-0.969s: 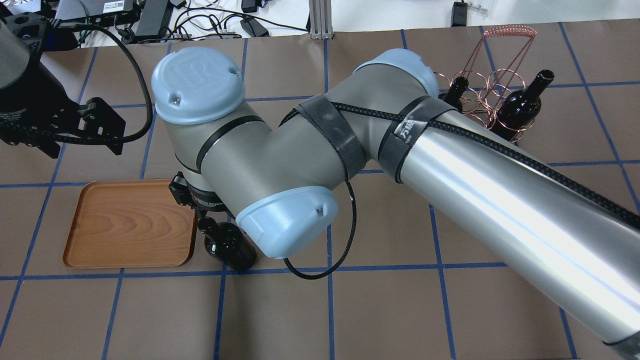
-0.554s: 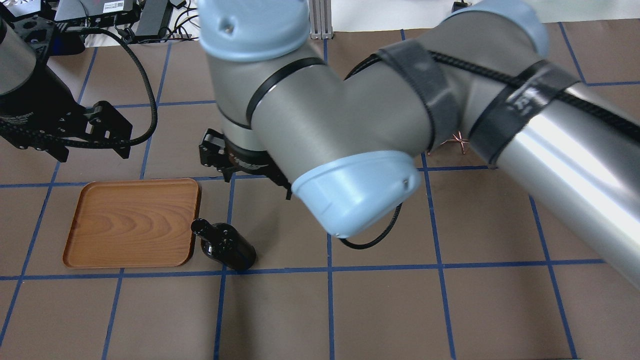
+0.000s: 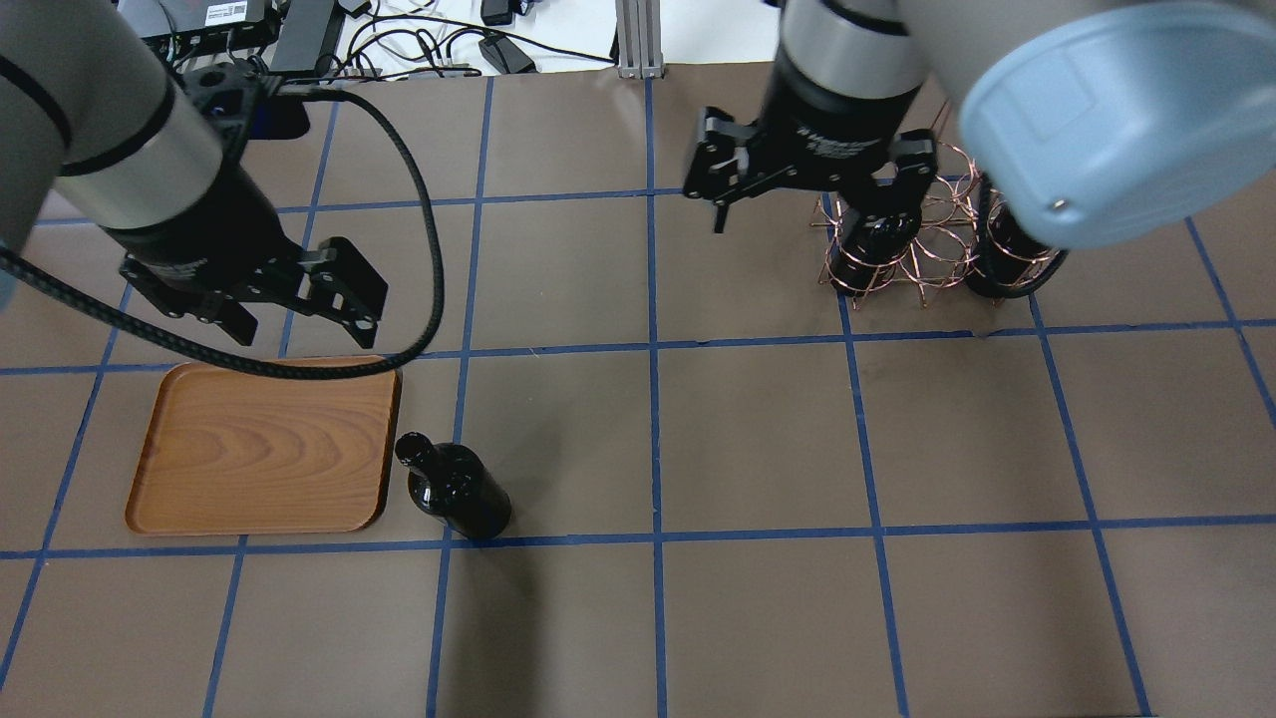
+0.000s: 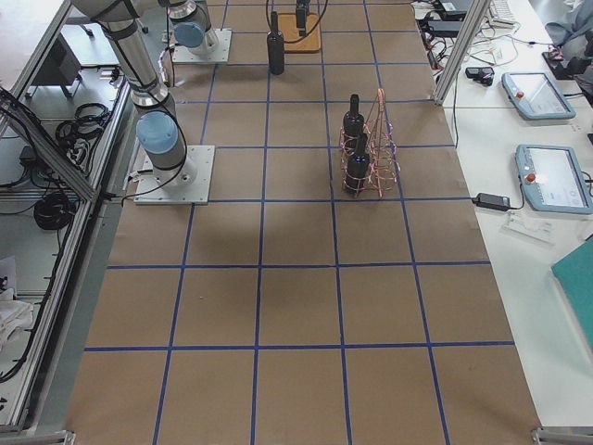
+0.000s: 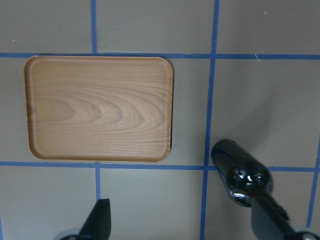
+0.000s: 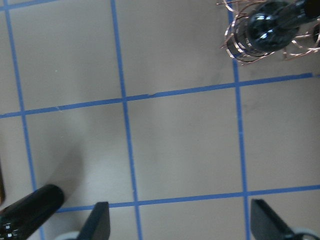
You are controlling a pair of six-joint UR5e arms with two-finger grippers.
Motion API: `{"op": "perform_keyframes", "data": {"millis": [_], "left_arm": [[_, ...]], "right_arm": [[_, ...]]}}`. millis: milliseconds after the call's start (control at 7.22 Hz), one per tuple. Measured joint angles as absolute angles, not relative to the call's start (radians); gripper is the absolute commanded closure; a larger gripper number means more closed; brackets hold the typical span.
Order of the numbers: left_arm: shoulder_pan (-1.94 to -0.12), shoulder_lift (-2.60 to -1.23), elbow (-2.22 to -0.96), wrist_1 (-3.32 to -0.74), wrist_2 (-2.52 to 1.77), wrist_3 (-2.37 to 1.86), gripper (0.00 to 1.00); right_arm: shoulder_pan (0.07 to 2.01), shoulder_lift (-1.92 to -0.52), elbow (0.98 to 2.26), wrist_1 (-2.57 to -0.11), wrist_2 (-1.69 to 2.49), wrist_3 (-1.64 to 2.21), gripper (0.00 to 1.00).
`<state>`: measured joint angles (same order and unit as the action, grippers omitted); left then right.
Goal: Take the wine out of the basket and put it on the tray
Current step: 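Lower the left gripper onto the standing bottle's neck while the right arm withdraws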
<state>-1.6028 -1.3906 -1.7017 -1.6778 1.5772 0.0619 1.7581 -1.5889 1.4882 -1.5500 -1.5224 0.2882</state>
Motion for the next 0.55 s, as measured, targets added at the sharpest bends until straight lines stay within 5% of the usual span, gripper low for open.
{"op": "perform_keyframes", "data": {"millis": [554], "left_arm": [[-1.668, -1.404, -1.824, -1.631, 1.511, 0.060, 0.00]], "right_arm": [[1.641, -1.652, 1.496, -1.482, -1.567, 0.095, 0.00]]}}
